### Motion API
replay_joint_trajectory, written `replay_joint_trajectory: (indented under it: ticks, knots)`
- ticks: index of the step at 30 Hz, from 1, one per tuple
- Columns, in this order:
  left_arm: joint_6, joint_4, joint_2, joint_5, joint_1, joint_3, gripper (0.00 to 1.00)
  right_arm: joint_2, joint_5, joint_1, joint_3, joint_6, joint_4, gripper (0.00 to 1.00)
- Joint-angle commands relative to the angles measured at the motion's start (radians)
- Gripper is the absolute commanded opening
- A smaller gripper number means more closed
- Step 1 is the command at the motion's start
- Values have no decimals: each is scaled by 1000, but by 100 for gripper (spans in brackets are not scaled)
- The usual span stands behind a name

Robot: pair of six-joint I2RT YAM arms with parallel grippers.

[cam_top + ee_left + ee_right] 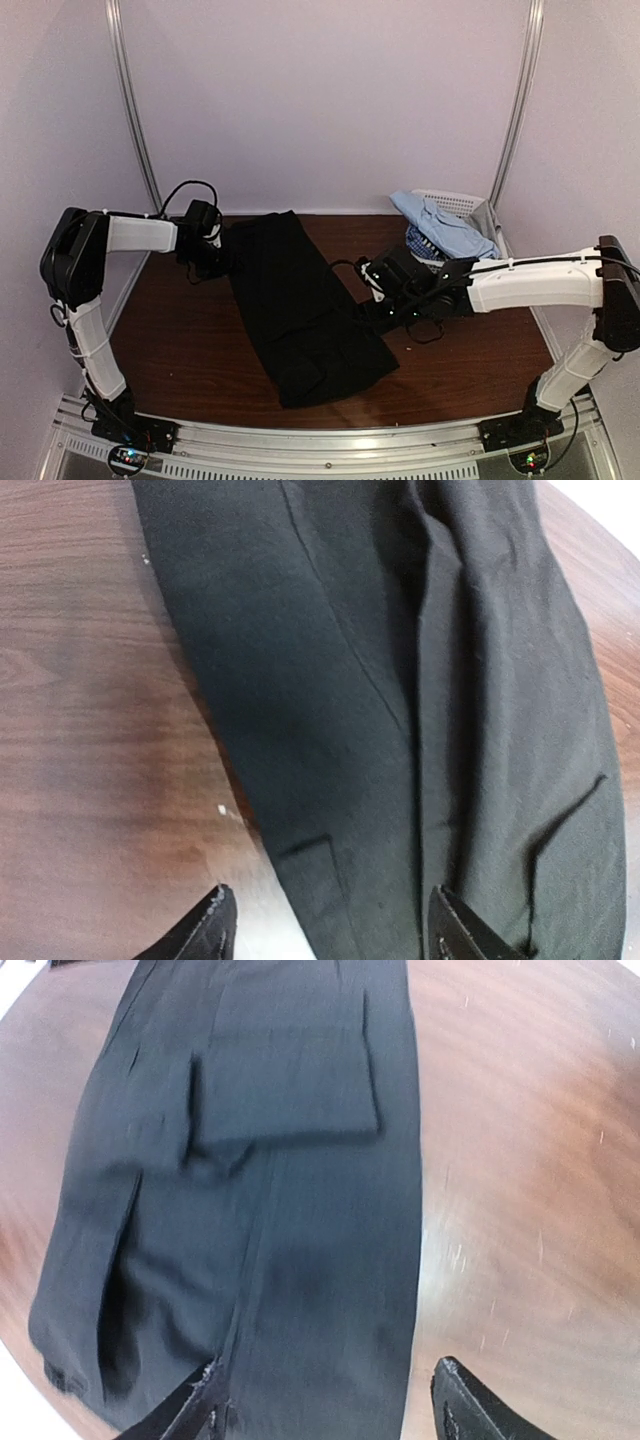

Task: Fold and stack the long sleeve shirts
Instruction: Flatten out the crumpled shirt at the center of the board.

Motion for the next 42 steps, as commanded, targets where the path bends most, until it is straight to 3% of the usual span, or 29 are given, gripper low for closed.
replay_joint_trajectory:
  ticks: [1,7,14,21,25,28,30,33,36,42]
  knots:
    - [9,2,71,-49,17,65,66,104,32,-54,97,-64,37,72]
    - [16,-17,149,-73,30,152,61,237,-35,-74,180,-117,58,69]
    - [58,-46,276,-61,87,313,29,259,-81,-13,66,-66,102,64]
    - [139,-150,430,-32,136,632,8,289,-140,126,61,33,128,61]
    - [183,-240,551,-7,138,862,5,309,-159,160,125,62,128,61]
    - [186,-290,591,8,138,958,7,320,-129,155,178,67,101,60]
    - [175,-290,558,13,138,930,15,315,-100,144,207,63,74,60]
    - [138,-245,454,-20,138,796,35,287,-76,115,201,59,66,61]
    - [94,-197,349,-27,138,620,47,276,-50,109,213,35,36,63]
    - [23,-64,233,46,137,350,57,283,-84,117,248,7,21,67]
